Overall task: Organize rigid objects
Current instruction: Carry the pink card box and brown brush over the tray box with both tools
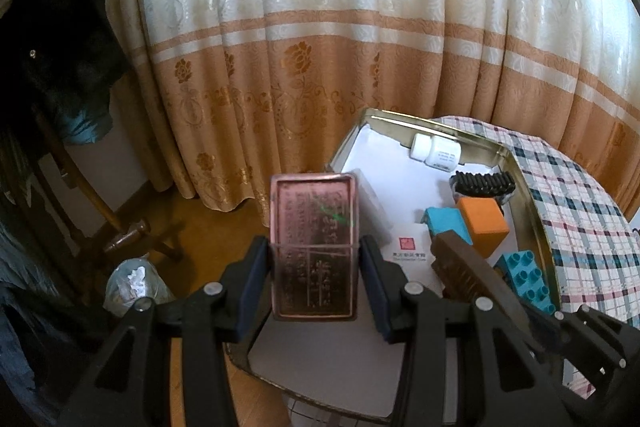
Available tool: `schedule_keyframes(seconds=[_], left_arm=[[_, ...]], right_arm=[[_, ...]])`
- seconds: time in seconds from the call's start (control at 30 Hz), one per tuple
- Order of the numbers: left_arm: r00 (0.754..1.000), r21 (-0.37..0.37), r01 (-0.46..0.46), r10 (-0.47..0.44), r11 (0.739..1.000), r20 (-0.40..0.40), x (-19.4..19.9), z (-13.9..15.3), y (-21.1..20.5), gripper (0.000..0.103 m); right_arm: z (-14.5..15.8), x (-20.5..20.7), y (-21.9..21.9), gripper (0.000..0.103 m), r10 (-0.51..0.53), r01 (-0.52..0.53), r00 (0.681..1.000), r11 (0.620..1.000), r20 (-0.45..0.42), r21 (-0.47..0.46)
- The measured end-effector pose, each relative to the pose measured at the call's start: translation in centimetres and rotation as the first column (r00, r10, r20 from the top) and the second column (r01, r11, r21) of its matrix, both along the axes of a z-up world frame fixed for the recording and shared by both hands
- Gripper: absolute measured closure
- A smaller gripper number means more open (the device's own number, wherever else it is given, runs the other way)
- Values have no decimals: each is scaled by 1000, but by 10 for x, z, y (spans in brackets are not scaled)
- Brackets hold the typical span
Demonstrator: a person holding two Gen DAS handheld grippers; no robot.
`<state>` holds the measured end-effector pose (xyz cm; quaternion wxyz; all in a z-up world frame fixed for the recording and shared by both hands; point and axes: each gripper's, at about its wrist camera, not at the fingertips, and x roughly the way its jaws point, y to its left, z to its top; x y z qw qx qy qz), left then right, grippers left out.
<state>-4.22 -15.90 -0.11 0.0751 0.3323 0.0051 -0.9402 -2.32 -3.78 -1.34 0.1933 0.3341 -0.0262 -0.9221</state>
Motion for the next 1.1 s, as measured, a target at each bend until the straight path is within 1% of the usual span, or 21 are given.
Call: schedule_keyframes(seconds=[0.23, 0.3, 0.37, 0.43, 0.57, 0.77, 0.93, 1.1], left_arm=[[1000, -7, 30, -30, 1000, 2, 0, -1, 8, 57], [999, -14, 32, -32, 999, 12, -2, -4, 10, 57], [999, 1, 32, -32, 999, 24, -3, -6, 9, 57], [999, 1, 28, -28, 1000, 31, -4, -8, 8, 57], [999, 0, 29, -29, 1000, 35, -4, -9, 9, 57], [999, 23, 27, -28, 999, 43, -4, -10, 4, 57], [999, 15, 26, -27, 1000, 43, -4, -12, 5, 57], [999, 14, 26, -26, 1000, 45, -4, -12, 5, 57]], right_arm=[[-2, 0, 2, 85, -6, 6, 1000, 1000, -5, 19], [-2, -1, 3, 85, -11, 11, 1000, 1000, -1, 20], [-3, 0, 3, 85, -15, 15, 1000, 1000, -7, 28], [-3, 1, 2, 85, -15, 15, 1000, 999, -13, 37], [-3, 2, 1, 85, -11, 12, 1000, 999, -22, 47], [-3, 3, -1, 85, 8, -6, 999, 997, -34, 73], [-3, 1, 0, 85, 15, -13, 999, 997, -31, 71], [-3, 2, -6, 85, 52, -48, 998, 994, -40, 101]])
